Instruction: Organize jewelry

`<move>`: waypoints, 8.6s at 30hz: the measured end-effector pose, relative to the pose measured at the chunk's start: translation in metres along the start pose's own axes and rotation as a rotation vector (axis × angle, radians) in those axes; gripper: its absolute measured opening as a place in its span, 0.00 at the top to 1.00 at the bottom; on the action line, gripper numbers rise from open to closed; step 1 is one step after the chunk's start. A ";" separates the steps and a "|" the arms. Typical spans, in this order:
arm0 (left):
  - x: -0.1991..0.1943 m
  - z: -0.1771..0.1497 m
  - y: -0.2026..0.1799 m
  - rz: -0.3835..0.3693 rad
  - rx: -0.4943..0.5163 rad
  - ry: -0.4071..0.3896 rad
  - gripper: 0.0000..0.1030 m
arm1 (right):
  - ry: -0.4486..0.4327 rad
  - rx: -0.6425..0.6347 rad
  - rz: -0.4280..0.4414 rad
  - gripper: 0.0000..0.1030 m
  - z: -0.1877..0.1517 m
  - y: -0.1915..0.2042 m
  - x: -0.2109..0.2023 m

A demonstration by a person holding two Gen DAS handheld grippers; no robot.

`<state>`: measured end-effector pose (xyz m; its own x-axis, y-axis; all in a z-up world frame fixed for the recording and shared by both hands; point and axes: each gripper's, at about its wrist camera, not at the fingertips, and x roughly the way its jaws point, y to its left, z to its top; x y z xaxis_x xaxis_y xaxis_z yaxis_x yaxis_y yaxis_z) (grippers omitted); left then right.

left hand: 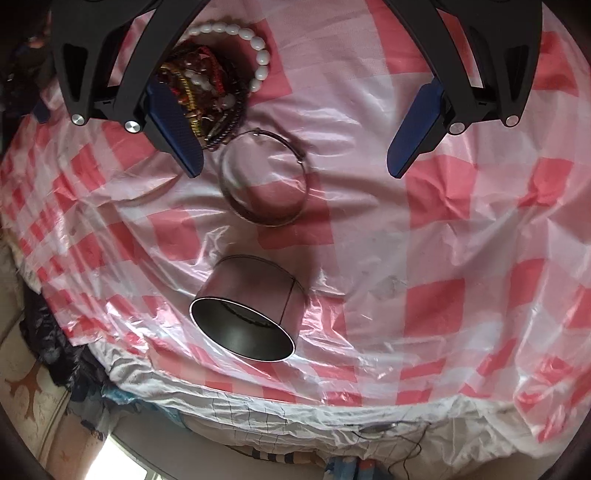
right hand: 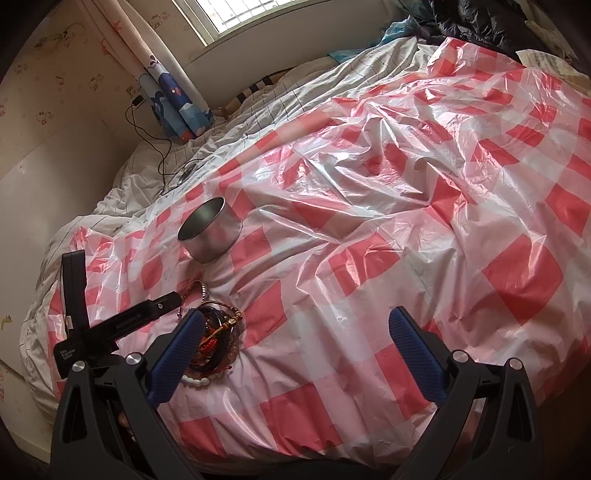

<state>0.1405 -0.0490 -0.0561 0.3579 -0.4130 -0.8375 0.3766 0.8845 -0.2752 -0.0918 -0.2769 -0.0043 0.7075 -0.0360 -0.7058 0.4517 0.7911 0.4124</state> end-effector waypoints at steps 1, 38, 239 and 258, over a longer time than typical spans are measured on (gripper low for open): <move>0.000 0.001 0.006 -0.057 -0.042 0.010 0.07 | 0.000 0.002 0.001 0.07 0.000 0.000 0.000; 0.011 0.013 0.033 -0.076 -0.115 0.010 0.98 | 0.248 -0.447 0.195 0.07 -0.001 0.073 0.046; -0.005 -0.024 -0.078 0.080 0.487 -0.094 0.26 | 0.149 0.158 0.411 0.31 0.041 0.019 0.090; -0.038 0.001 -0.010 -0.235 0.132 -0.151 0.98 | 0.155 0.138 0.442 0.29 0.041 0.020 0.088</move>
<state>0.1240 -0.0419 -0.0212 0.3671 -0.6395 -0.6754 0.5688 0.7289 -0.3810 0.0016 -0.2891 -0.0343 0.7633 0.3850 -0.5188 0.2010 0.6216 0.7571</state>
